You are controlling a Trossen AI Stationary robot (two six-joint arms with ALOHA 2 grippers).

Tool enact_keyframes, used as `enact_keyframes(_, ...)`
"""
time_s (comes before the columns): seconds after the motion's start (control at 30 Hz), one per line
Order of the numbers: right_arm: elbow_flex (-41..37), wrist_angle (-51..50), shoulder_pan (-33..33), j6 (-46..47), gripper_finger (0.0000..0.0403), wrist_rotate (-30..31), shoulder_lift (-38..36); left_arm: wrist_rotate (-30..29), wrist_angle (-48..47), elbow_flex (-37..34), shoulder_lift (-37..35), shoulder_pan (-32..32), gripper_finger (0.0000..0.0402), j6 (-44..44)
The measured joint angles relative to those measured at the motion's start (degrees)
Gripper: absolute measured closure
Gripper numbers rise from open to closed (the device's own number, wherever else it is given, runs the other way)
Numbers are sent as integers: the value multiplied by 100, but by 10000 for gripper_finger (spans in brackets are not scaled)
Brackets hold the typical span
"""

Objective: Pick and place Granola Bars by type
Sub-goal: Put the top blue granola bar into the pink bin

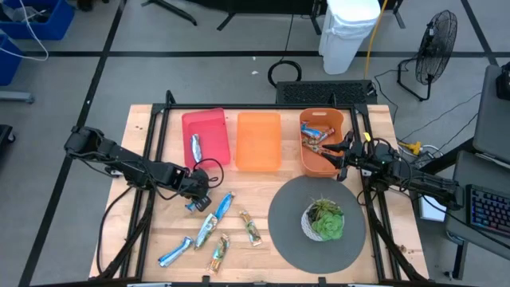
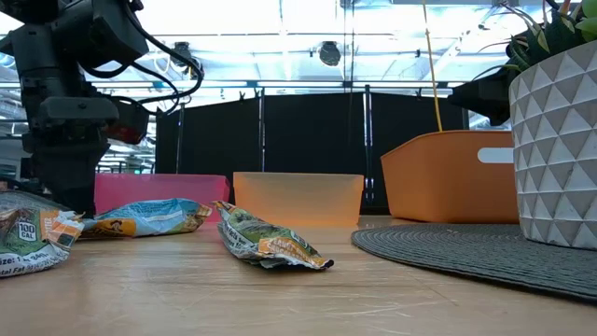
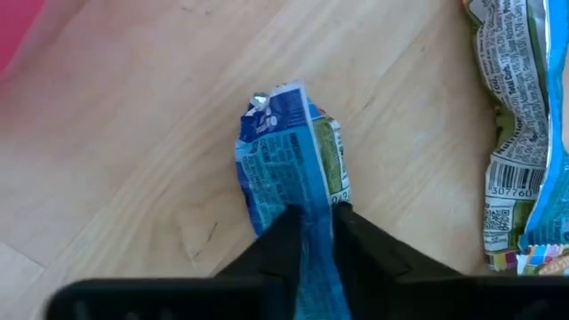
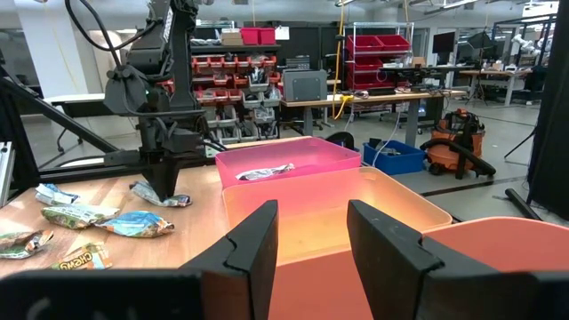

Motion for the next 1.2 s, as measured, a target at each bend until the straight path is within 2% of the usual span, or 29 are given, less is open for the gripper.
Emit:
enact_keyframes(0.1,1,0,1,0,275,1,-1,-2,-29,0,0,0,379,0)
enact_keyframes(0.17,-1,0,0,0,275,0,0,-22,-25,0,0,0,394,-2)
enact_keyframes(0.37,0,1,0,0,275,0,0,-411,113,184,0,-46,398,384)
enact_keyframes(0.63,1,1,2,0,275,0,0,-1032,-17,1182,-60,-51,399,1703)
enact_keyframes(0.73,1,1,1,2,275,1,0,-1526,-101,1625,-72,-74,400,2291)
enact_keyframes(1.0,1,0,2,2,275,0,0,-3367,-267,2709,-72,-105,400,3920)
enact_keyframes(1.1,0,0,0,2,275,0,0,-3764,-180,2793,-123,-102,401,4479)
enact_keyframes(1.2,0,0,1,0,275,1,-1,-3967,-132,2615,-240,49,401,4550)
